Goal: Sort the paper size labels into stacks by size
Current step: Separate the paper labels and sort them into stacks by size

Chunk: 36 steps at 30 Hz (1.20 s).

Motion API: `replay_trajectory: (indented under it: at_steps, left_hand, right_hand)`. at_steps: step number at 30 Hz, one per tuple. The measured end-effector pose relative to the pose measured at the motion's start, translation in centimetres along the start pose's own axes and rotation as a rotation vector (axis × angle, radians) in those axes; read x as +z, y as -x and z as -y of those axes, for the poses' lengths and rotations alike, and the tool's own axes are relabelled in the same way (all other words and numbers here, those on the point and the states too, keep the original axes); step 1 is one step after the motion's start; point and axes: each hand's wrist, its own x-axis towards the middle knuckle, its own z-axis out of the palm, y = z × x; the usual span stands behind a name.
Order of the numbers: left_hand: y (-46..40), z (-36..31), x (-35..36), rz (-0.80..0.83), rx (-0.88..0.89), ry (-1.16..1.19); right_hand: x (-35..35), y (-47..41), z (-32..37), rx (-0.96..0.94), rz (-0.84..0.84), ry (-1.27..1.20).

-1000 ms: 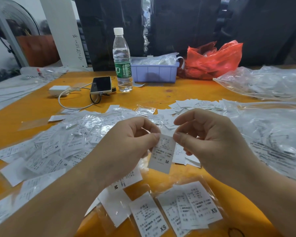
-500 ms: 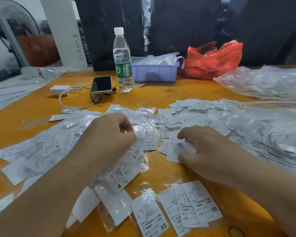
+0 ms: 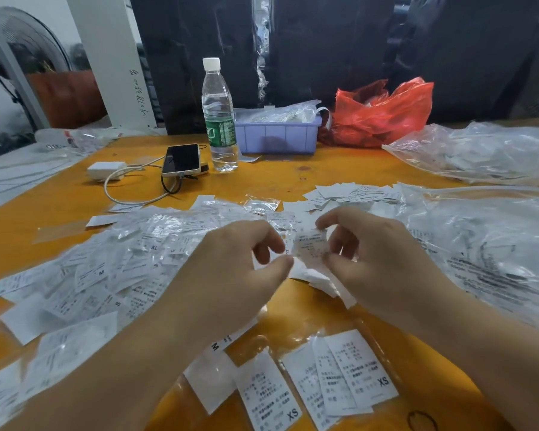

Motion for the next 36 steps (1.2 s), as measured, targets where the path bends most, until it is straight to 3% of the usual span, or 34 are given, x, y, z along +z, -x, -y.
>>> replay_trajectory:
  at_steps: [5, 10, 23, 29, 34, 36]
  left_hand:
    - [-0.1, 0.1, 1.0, 0.111, -0.057, 0.166]
    - [-0.2, -0.1, 1.4, 0.12, -0.041, 0.229]
    - [-0.5, -0.3, 0.1, -0.105, -0.05, 0.355]
    - [-0.3, -0.6, -0.1, -0.184, -0.074, 0.305]
    - [0.2, -1.1, 0.1, -0.247, -0.018, 0.213]
    - [0.2, -1.9, 0.2, -0.217, 0.009, 0.213]
  right_hand:
    - [-0.1, 0.0, 0.5, 0.049, -0.043, -0.337]
    - [0.1, 0.2, 0.9, 0.002, -0.067, -0.348]
    - [-0.1, -0.1, 0.4, 0.088, -0.034, -0.3]
    - [-1.4, 0.1, 1.1, -0.034, -0.072, -0.109]
    - [-4.1, 0.9, 0.8, -0.036, 0.155, 0.257]
    - [-5.1, 2.2, 0.6, -0.027, 0.136, 0.3]
